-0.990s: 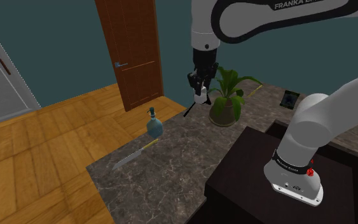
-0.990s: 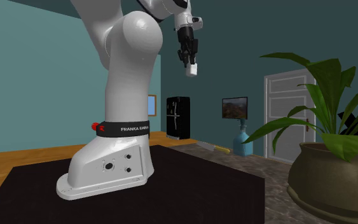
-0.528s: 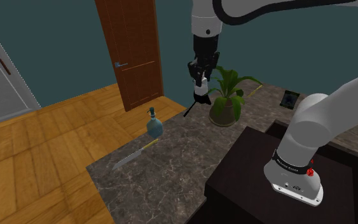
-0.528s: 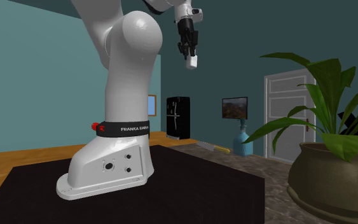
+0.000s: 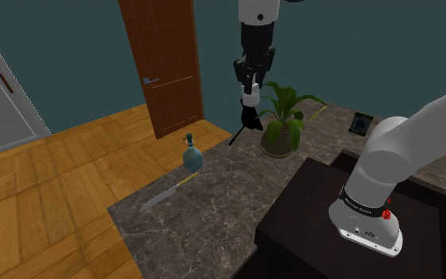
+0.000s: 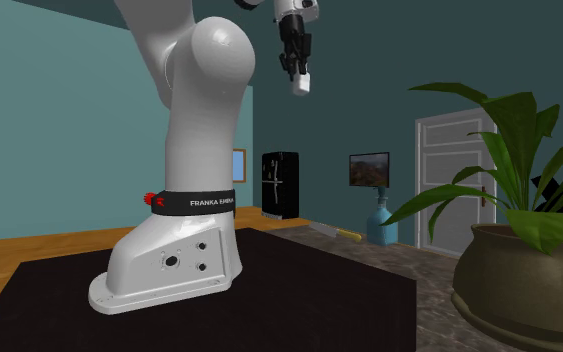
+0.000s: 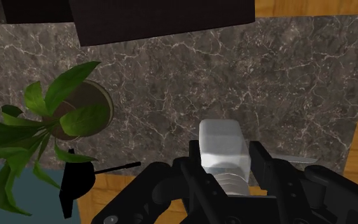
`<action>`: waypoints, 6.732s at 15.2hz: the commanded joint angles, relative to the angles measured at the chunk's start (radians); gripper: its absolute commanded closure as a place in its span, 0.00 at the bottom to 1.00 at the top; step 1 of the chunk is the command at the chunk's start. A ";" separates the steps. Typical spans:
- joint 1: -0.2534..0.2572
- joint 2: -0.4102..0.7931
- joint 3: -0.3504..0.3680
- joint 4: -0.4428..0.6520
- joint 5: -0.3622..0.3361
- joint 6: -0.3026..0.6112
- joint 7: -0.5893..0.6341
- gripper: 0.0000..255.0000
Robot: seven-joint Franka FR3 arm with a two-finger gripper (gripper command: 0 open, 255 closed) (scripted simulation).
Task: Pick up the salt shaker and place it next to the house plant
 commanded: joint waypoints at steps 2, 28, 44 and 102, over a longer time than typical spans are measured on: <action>-0.003 -0.019 -0.025 0.009 -0.007 -0.028 -0.027 1.00; -0.123 -0.316 -0.614 -0.192 -0.345 -0.065 -0.637 1.00; -0.150 -0.235 -0.906 -0.117 -0.502 0.025 -0.895 1.00; -0.176 -0.010 -1.315 -0.723 -0.822 0.866 -0.790 1.00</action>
